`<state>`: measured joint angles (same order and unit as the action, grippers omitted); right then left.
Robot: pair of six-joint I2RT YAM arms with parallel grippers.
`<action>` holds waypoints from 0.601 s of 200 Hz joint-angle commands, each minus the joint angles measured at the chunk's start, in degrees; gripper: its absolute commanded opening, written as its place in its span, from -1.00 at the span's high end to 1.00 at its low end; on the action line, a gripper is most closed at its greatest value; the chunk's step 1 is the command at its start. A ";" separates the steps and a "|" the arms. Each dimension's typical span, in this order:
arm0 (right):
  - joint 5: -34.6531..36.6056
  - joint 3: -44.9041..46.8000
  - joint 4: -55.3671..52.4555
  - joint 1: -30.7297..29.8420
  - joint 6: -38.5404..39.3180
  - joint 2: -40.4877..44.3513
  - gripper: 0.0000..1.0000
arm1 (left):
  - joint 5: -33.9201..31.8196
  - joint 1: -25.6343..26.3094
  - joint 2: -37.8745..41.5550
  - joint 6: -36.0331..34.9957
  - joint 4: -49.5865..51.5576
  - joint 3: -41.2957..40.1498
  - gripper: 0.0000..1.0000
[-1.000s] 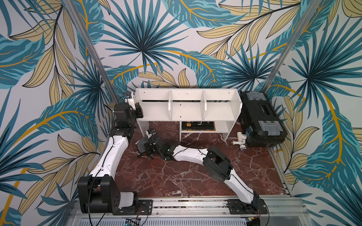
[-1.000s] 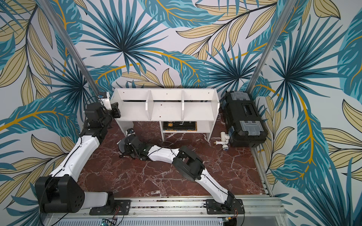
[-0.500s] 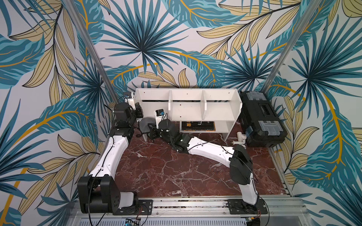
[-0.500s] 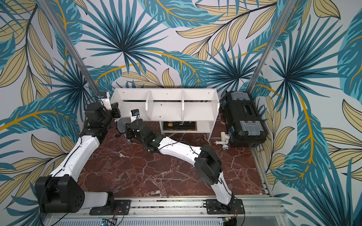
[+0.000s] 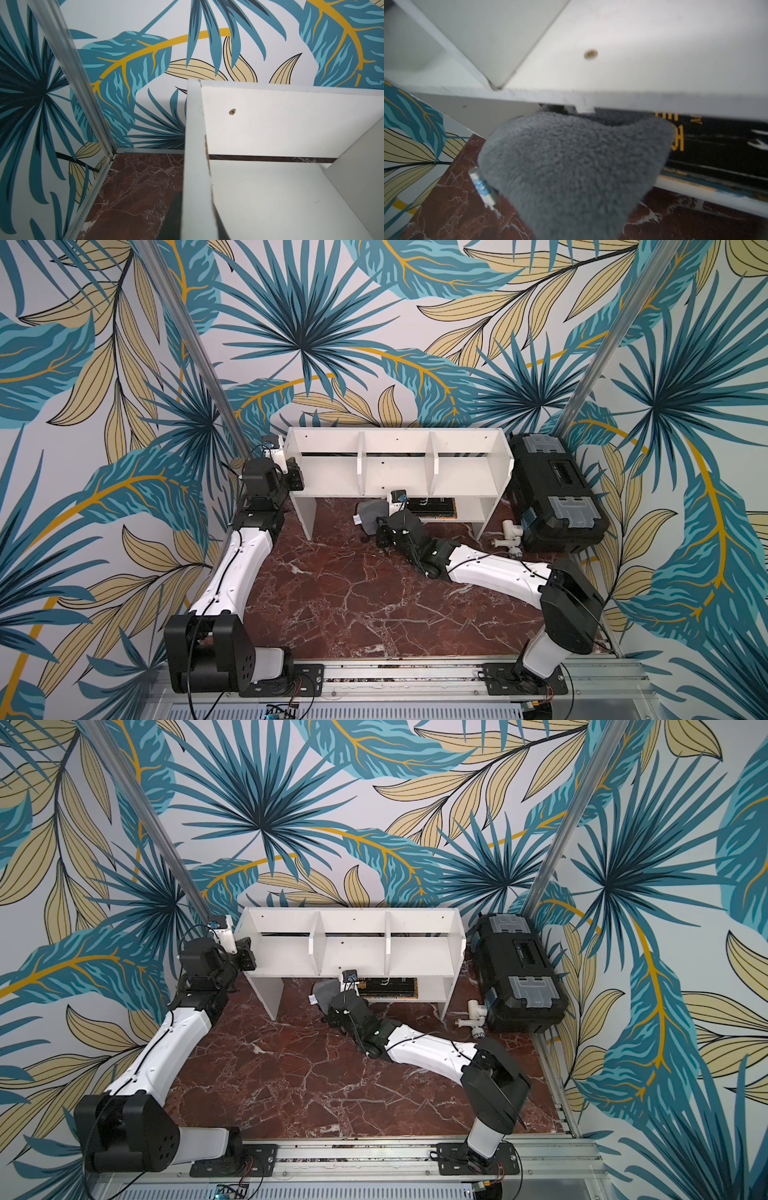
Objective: Wipe the bookshelf clean with a cloth
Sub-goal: Wipe the dust from the shelf.
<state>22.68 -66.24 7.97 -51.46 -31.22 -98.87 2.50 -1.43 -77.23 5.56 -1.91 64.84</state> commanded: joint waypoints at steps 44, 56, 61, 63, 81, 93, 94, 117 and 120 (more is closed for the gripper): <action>-1.21 6.26 0.35 -0.05 -4.04 -5.63 1.00 | 7.07 0.11 0.24 10.15 2.79 -2.75 1.00; -0.73 5.86 -2.72 -0.12 -3.48 -2.67 1.00 | 7.07 0.11 0.06 10.13 2.88 -2.75 1.00; -0.60 6.05 -3.87 -0.06 -3.03 -0.97 1.00 | 6.99 0.11 0.04 10.02 2.96 -2.70 1.00; -0.37 6.21 -4.28 -0.09 -2.92 -0.38 1.00 | 6.95 0.11 0.06 10.00 2.96 -2.74 1.00; 2.90 7.79 -8.87 -0.12 -1.64 7.42 1.00 | 6.65 0.14 0.11 9.68 3.12 -2.72 1.00; 5.14 8.55 -13.41 -0.08 -0.47 12.85 1.00 | 6.47 0.11 0.15 9.49 3.23 -2.71 1.00; 5.38 8.56 -13.85 -0.10 -0.40 13.32 1.00 | 6.38 0.11 0.15 9.48 3.23 -2.70 1.00; 11.45 7.00 -26.38 0.09 0.95 23.41 1.00 | 6.05 0.11 0.15 9.05 3.49 -2.63 1.00; 12.46 6.35 -28.14 0.24 0.79 24.52 1.00 | 5.86 0.11 0.18 9.03 3.49 -2.64 1.00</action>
<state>26.59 -58.78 -5.32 -51.51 -32.25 -82.39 2.42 -1.43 -77.23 5.54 -2.07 64.73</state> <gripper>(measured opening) 0.091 0.166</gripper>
